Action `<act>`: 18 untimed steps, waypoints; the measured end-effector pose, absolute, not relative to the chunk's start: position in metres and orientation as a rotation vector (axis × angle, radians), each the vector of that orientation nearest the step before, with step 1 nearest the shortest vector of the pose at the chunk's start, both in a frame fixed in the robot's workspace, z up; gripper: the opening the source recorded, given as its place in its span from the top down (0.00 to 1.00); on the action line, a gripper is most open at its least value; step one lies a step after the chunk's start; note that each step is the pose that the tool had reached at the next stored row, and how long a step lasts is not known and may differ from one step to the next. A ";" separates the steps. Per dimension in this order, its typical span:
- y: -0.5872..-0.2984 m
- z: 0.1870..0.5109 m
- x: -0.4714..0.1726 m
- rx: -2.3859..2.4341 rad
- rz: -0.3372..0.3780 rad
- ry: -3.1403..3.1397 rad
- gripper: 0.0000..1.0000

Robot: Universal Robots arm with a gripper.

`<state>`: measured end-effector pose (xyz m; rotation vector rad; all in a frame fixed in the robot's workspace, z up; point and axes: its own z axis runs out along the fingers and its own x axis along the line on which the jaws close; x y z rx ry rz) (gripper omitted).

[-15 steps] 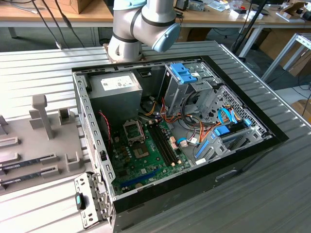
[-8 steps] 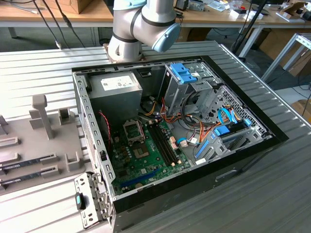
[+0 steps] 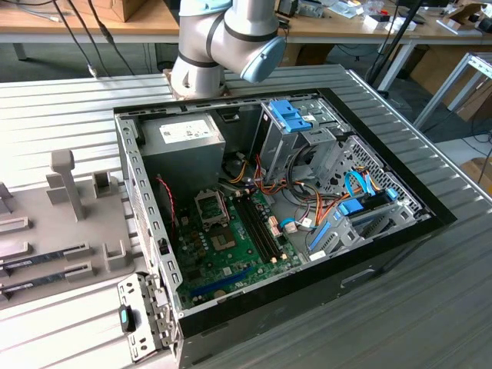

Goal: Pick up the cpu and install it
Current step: 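Pick up the cpu and move it towards the insertion slot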

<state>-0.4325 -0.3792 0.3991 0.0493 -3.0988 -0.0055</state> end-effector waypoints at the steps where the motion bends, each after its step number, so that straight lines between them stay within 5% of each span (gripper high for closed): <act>1: -0.379 0.399 -0.432 0.049 -0.005 -3.099 0.53; 18: -0.379 0.399 -0.414 0.049 -0.006 -3.099 0.53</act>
